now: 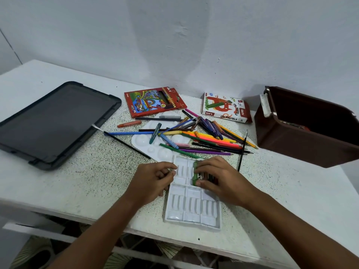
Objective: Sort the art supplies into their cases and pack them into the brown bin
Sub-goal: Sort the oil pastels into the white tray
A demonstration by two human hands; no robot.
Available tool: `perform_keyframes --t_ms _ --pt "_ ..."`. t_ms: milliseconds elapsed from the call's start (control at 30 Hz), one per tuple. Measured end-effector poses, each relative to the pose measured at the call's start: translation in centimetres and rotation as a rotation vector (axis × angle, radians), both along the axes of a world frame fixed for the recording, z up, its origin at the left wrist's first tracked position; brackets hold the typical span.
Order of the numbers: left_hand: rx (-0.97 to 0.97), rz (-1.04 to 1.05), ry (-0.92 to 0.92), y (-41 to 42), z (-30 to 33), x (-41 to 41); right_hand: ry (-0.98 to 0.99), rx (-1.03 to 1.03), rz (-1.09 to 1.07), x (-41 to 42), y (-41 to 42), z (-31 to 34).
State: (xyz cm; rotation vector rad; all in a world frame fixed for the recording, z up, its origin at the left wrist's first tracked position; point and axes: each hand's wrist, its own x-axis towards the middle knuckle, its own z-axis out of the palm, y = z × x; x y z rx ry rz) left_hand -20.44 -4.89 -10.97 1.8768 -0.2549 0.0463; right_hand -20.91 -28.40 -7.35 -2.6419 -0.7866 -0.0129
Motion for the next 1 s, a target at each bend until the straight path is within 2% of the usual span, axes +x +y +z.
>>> perform_keyframes --t_ms 67,167,267,433,500,567,667,800,1000 --pt "-0.007 -0.001 0.0 0.1 0.0 -0.1 0.024 0.074 -0.077 0.4 -0.2 0.7" --pt "0.001 -0.003 -0.005 0.1 0.0 -0.1 -0.058 0.155 -0.281 2.4 -1.3 2.0" --pt "0.007 -0.003 -0.015 0.0 0.1 -0.1 -0.07 0.055 -0.443 5.4 -2.6 2.9" --pt "0.017 -0.009 -0.029 0.1 0.1 -0.2 0.009 -0.113 -0.531 9.1 -3.4 2.6" --pt "0.022 -0.011 -0.033 0.1 0.1 -0.2 -0.023 -0.132 -0.493 9.4 -2.6 3.1" --pt "0.017 -0.012 -0.023 0.1 0.2 -0.2 -0.001 -0.121 -0.303 8.6 -1.0 4.2" --pt "0.022 -0.018 -0.014 0.2 0.2 -0.2 0.203 -0.24 -0.003 5.8 1.7 5.4" --pt "0.046 -0.028 -0.028 0.2 0.2 -0.1 0.227 -0.486 -0.014 3.2 2.8 4.7" --pt "0.047 -0.033 -0.03 0.2 0.1 -0.1 0.289 -0.549 0.045 2.9 2.4 4.8"
